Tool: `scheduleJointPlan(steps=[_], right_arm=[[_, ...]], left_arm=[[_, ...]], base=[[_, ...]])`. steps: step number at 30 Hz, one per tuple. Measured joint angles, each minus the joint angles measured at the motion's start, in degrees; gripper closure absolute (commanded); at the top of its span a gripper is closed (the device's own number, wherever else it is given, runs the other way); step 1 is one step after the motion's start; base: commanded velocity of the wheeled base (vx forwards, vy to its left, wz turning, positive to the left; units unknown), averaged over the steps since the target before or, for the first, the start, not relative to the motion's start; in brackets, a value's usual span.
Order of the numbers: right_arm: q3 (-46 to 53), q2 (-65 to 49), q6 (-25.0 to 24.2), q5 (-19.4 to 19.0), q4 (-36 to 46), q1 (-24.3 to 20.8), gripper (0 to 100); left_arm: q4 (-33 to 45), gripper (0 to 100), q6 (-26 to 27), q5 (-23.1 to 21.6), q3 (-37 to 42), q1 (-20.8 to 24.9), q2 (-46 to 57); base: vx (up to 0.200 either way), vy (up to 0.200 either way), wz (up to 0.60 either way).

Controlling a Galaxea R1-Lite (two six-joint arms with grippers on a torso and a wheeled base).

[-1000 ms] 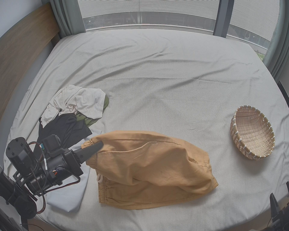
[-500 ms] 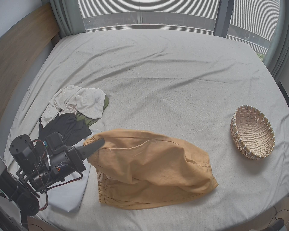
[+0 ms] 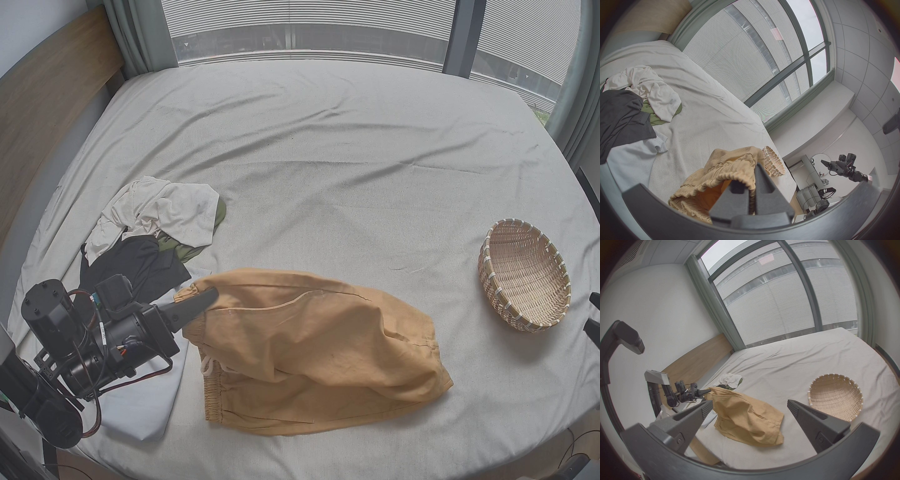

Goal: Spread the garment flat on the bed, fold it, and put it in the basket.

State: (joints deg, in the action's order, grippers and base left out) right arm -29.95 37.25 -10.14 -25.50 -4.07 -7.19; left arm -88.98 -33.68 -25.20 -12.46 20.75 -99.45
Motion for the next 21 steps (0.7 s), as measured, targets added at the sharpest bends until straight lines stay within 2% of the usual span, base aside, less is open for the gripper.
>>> scheduleJointPlan(steps=[4,10,16,21], right_arm=[[-2.2,3.2,-0.5,-0.9,-0.3,-2.5,0],[-3.0,5.7,-1.0,-1.8,-0.8,-3.2,0],[-2.2,10.6,-4.5,-2.0,-2.5,-1.7,0],[-0.7,15.6,-6.4,-2.0,-7.6,0.3,0]], left_arm=[[0.0,100,0.1,0.0,0.0,0.0,0.0],[0.0,100,0.1,0.0,0.0,0.2,0.1],[0.0,100,0.1,-0.1,-0.3,0.4,-0.3],[0.0,100,0.1,-0.1,-0.5,0.5,-0.7]], base=[[0.0,0.0,0.0],[0.0,0.0,0.0],[0.0,0.0,0.0],[0.0,0.0,0.0]])
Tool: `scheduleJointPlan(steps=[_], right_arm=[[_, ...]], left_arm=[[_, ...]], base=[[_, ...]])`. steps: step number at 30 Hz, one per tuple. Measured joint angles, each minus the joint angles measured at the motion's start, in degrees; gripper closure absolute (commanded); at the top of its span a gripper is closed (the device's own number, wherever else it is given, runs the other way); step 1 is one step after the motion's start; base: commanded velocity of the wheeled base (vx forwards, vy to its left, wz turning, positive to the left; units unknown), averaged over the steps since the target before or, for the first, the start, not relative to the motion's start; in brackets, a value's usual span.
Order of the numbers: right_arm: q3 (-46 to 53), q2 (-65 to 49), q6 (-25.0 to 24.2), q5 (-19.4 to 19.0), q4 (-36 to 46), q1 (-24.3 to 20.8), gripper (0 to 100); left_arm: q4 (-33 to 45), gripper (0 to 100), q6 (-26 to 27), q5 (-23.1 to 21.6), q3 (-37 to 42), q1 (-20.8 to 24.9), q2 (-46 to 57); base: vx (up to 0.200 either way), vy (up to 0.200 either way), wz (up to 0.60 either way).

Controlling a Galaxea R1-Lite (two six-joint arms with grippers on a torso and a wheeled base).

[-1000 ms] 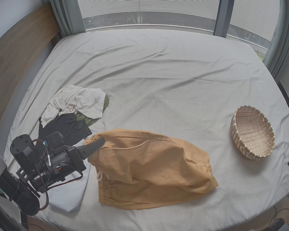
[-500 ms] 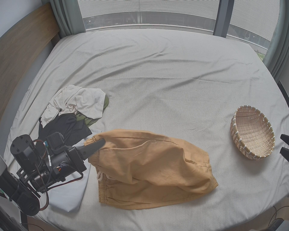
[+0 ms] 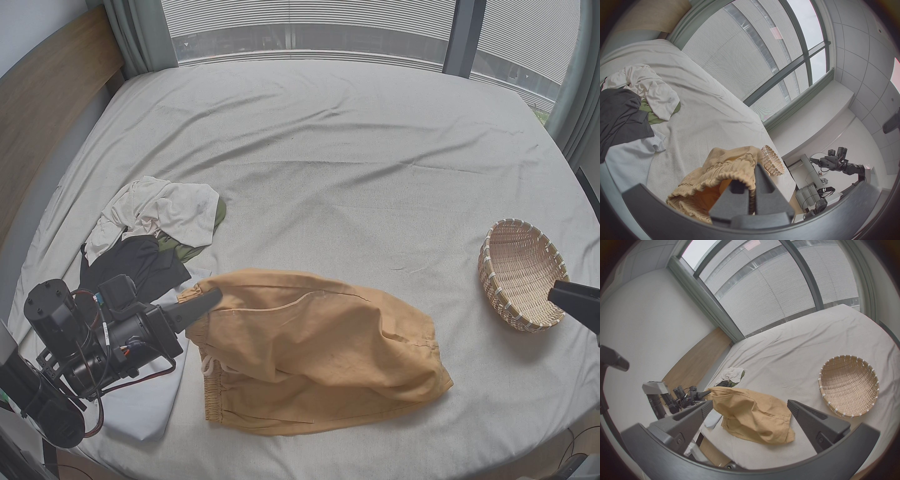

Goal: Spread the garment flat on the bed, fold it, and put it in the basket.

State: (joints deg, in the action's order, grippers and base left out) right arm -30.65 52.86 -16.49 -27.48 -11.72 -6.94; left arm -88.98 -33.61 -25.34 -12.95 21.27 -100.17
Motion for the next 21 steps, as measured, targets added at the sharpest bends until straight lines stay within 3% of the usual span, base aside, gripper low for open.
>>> scheduleJointPlan(steps=[9,21], right_arm=[[7.0,16.4,-2.8,0.0,-19.6,4.1,0],[9.8,26.9,-13.4,-4.2,-21.7,4.3,0]], left_arm=[[0.0,100,0.0,0.0,0.2,0.0,-0.5],[0.0,100,0.0,0.0,0.4,0.4,-0.5]], base=[[0.0,0.0,0.0],[0.0,0.0,0.0]])
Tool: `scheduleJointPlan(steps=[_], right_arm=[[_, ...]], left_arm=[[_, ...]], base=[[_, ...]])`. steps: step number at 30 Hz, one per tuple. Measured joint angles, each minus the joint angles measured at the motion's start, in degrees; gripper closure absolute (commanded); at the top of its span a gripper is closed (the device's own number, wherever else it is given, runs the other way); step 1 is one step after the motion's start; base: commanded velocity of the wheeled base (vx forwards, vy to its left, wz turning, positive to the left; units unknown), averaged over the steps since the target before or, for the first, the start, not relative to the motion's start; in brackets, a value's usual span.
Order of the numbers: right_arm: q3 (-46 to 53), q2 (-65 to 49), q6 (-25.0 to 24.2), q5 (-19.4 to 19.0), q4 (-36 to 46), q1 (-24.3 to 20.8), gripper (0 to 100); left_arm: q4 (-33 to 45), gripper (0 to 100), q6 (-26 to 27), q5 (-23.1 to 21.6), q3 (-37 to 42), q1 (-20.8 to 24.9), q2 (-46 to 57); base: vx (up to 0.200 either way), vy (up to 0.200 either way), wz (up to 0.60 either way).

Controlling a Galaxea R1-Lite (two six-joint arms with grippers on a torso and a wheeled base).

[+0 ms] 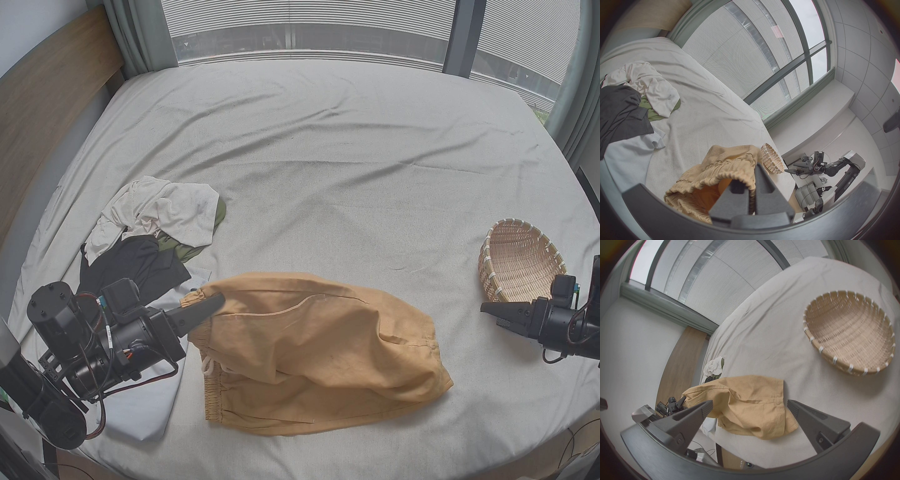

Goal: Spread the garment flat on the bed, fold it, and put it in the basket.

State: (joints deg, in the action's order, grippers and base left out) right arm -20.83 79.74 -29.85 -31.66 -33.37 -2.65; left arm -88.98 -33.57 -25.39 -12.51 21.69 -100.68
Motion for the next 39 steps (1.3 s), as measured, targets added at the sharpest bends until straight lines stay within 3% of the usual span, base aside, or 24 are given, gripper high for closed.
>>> scheduleJointPlan(steps=[13,30,39], right_arm=[[0.2,8.1,-0.7,-2.0,-2.5,0.1,0],[2.6,23.6,-2.2,-3.2,-18.1,0.0,0],[3.9,30.2,-8.6,-5.4,-28.5,-1.2,0]], left_arm=[[0.0,100,0.0,0.0,0.1,0.3,0.0],[0.0,100,0.0,0.0,0.0,0.4,0.0],[0.0,100,0.0,0.0,0.0,0.4,0.0]], base=[[0.0,0.0,0.0],[0.0,0.0,0.0],[0.0,0.0,0.0]])
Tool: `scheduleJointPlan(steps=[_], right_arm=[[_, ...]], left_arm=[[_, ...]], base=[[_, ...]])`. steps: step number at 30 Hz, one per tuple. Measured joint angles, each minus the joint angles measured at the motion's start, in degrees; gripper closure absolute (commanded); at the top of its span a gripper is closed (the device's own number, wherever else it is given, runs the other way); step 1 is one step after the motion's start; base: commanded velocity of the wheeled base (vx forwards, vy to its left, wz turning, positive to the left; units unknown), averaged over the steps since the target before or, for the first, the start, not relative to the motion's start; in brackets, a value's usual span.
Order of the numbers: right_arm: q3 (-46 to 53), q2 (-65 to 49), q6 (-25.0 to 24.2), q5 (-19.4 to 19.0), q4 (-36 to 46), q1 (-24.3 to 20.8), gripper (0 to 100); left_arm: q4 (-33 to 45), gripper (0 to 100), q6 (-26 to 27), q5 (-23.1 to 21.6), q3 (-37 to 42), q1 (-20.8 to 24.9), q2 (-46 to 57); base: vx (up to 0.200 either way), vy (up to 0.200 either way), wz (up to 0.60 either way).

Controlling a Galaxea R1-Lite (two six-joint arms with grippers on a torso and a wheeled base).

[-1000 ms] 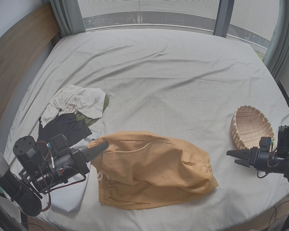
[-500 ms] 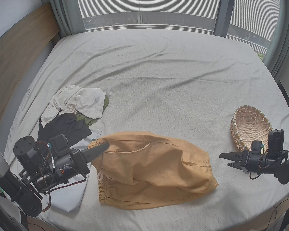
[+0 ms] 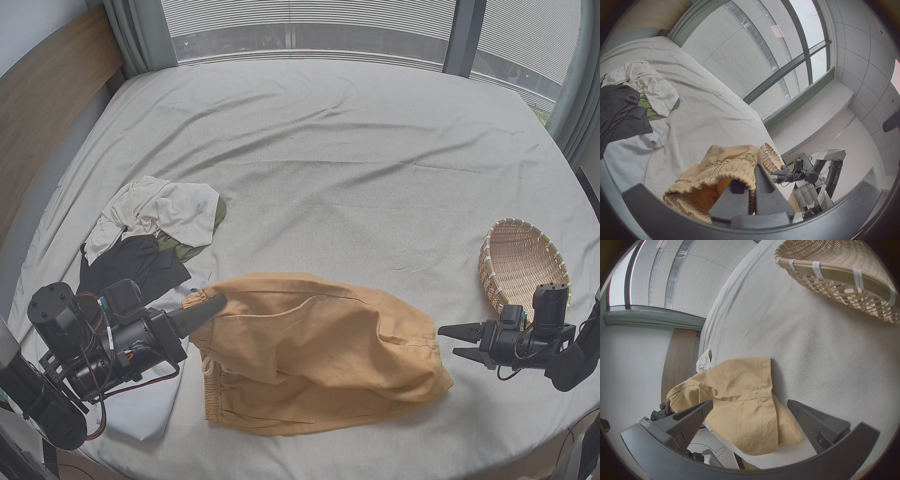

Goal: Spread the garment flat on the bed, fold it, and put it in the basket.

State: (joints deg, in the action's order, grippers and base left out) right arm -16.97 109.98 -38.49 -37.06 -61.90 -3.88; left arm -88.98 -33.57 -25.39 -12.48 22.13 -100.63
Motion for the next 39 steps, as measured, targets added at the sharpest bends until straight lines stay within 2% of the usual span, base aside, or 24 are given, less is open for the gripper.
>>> scheduleJointPlan(steps=[17,18,23,32,39], right_arm=[[3.2,10.7,-2.2,0.2,-18.6,-3.0,0],[3.5,11.3,-2.5,0.2,-20.6,-3.3,100],[4.9,14.0,-3.0,0.3,-26.3,-3.7,100],[6.0,12.0,-5.4,0.2,-26.3,-3.1,100],[5.7,8.3,-6.0,-0.6,-26.3,0.5,100]], left_arm=[[0.0,100,0.0,0.0,0.0,0.0,0.1],[0.0,100,0.0,0.0,0.0,0.0,0.1],[0.0,100,0.0,0.0,0.1,0.0,0.0],[0.0,100,0.0,0.0,-0.3,-0.2,-0.6],[0.0,100,0.0,0.1,-0.9,-0.4,-1.8]], base=[[0.0,0.0,0.0],[0.0,0.0,0.0],[0.0,0.0,0.0],[0.0,0.0,0.0],[0.0,0.0,0.0]])
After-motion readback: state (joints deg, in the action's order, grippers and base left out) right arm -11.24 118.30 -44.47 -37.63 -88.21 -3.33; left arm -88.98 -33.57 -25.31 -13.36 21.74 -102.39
